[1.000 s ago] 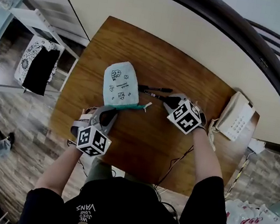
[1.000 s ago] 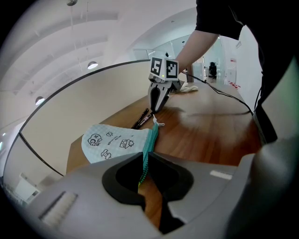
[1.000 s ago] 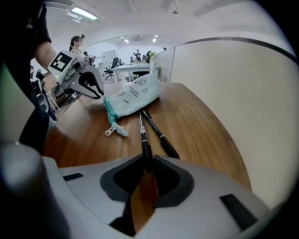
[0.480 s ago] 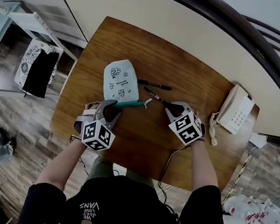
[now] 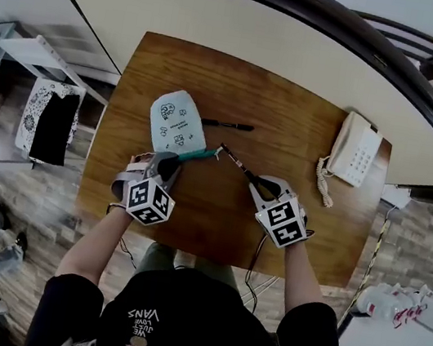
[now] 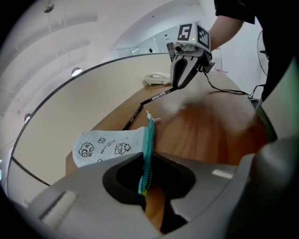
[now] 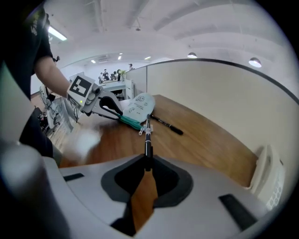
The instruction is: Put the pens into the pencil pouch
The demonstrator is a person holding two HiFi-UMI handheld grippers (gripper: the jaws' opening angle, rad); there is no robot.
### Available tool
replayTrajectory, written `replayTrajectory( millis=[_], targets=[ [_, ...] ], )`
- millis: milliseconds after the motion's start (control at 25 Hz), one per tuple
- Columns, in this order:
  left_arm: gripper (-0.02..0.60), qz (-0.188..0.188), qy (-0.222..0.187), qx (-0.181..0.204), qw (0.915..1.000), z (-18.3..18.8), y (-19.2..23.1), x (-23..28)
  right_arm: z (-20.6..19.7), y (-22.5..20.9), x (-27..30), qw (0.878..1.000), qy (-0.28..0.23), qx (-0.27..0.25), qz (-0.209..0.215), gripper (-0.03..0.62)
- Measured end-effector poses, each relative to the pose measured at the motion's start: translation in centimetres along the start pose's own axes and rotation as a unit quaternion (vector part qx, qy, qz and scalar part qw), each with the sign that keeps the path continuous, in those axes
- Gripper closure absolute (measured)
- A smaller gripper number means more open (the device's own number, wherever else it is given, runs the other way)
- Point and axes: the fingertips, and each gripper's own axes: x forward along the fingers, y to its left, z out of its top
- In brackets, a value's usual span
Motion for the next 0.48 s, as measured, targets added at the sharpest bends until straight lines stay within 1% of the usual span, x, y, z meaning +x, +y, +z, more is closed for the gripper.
replayTrajectory(
  millis=[120,240,480],
  targets=[
    [0.533,-0.013,-0.009,-0.015,0.9998,0.2,0.0,0.0,0.2,0.8,-1.0,0.999,-0.020,0.042,-0.019,0.530],
    [0.541,-0.020,-0.025,-0.032,0.9990,0.9,0.2,-0.3,0.2,2.0,-1.7,0.995,-0.033,0.086,-0.026,0.530],
    [0.548,-0.030,-0.064,-0.065,0.9954,2.9,0.4,-1.2,-0.5,5.3,-1.9,0.991,-0.042,0.125,-0.026,0.530]
  ],
)
